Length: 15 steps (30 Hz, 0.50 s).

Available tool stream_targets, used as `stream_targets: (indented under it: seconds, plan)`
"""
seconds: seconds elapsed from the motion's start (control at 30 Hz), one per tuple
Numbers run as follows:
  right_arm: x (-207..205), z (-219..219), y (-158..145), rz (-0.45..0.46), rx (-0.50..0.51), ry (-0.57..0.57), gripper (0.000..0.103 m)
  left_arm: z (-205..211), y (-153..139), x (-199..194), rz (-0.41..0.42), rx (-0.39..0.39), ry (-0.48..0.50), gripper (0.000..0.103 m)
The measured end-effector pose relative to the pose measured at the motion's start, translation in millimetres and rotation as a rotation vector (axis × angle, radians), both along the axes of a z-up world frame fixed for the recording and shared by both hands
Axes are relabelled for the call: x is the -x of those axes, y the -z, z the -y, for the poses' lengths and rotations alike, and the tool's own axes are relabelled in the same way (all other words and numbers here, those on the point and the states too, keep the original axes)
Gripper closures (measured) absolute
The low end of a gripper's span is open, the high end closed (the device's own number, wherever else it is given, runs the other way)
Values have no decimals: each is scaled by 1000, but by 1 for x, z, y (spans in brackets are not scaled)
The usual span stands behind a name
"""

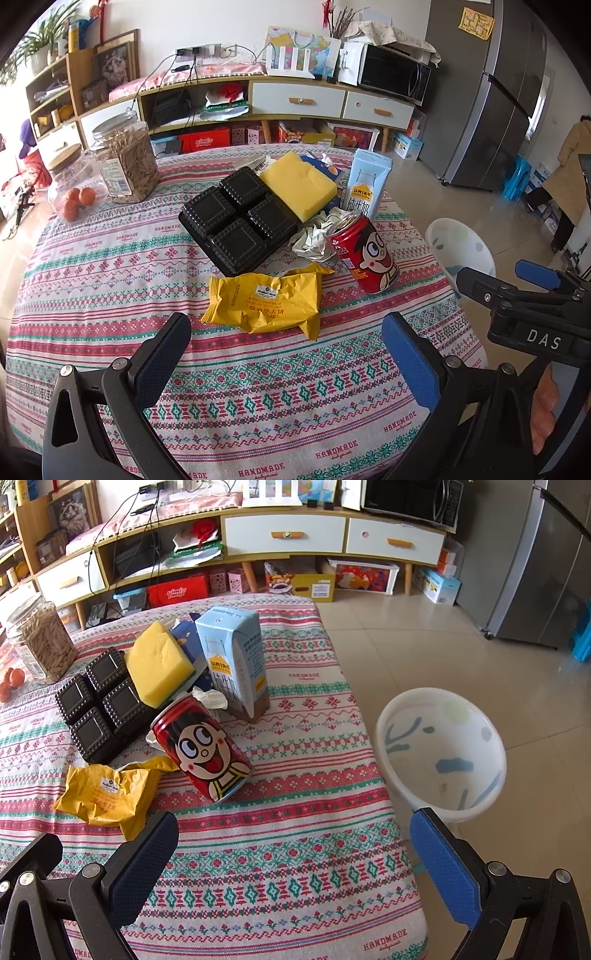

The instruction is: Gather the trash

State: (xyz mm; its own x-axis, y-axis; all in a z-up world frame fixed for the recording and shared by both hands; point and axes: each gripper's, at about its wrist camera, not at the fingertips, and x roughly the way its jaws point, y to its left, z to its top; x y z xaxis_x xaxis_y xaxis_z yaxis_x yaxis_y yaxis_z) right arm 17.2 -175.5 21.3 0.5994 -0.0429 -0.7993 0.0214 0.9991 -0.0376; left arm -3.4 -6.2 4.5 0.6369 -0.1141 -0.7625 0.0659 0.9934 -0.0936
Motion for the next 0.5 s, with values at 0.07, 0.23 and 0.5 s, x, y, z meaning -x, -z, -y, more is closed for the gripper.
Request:
stream_targets:
  seconds: [0.07, 0.23, 0.5]
  plan:
    - [0, 0, 0, -1, -1, -1, 0, 0, 0, 0, -2, -1, 0, 0]
    - [0, -1, 0, 0, 0, -2, 0, 0, -1, 0, -2, -3, -3, 0]
    - [0, -1, 1, 1, 0, -4, 0, 1, 0, 0, -4, -2, -2, 0]
